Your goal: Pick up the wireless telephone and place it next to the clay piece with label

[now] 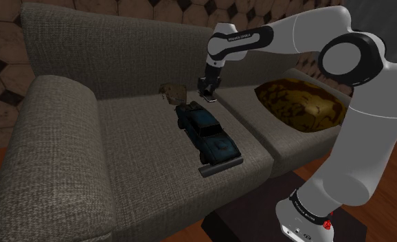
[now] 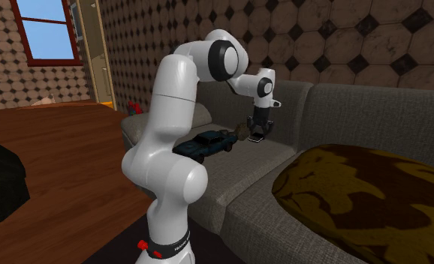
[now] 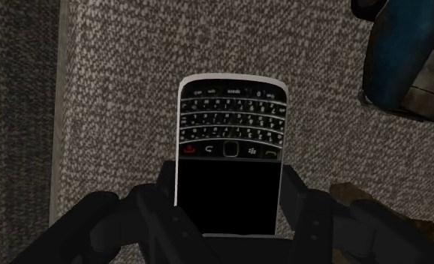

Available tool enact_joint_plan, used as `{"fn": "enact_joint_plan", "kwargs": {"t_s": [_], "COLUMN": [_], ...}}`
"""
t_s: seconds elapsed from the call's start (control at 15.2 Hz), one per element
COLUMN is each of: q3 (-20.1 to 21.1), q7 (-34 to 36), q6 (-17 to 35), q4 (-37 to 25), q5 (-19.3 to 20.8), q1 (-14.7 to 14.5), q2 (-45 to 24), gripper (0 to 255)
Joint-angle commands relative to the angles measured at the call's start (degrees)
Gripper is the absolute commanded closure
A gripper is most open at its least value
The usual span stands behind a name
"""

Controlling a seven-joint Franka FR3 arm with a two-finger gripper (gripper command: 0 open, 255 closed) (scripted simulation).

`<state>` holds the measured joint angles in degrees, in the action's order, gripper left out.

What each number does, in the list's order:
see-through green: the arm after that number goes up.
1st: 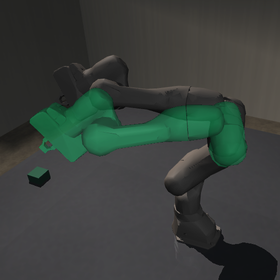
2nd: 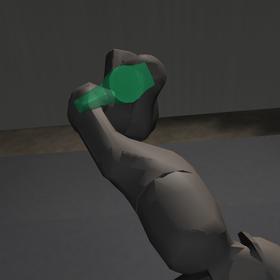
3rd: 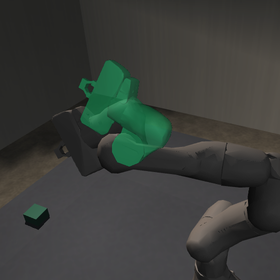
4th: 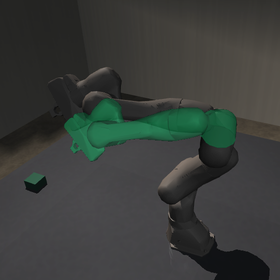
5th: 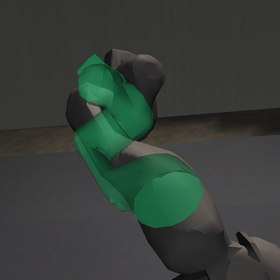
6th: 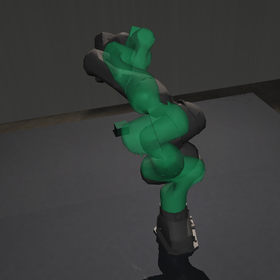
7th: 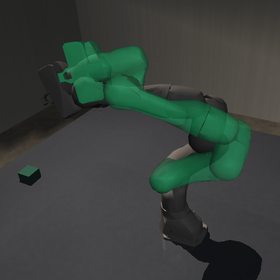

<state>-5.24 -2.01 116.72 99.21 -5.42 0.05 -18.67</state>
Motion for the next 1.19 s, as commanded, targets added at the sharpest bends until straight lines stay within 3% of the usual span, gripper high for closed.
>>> {"fn": "enact_joint_plan", "kwargs": {"t_s": [0.0,0.4,0.92,0.99,1.12], "q3": [0.06,0.19,0.19,0.19,0.19], "q7": [-0.08,-0.49,-0.48,-0.49,-0.48], "q6": [1.27,5.36,5.36,5.37,5.37], "q4": [0.55,2.70,2.70,2.70,2.70], "q5": [-0.12,-0.49,-0.49,-0.49,-0.49], "q1": [-0.01,0.04,0.04,0.04,0.04], "q2": [-0.69,-2.67,-2.67,-2.67,-2.67], "gripper": [255,255,255,0,0]}}
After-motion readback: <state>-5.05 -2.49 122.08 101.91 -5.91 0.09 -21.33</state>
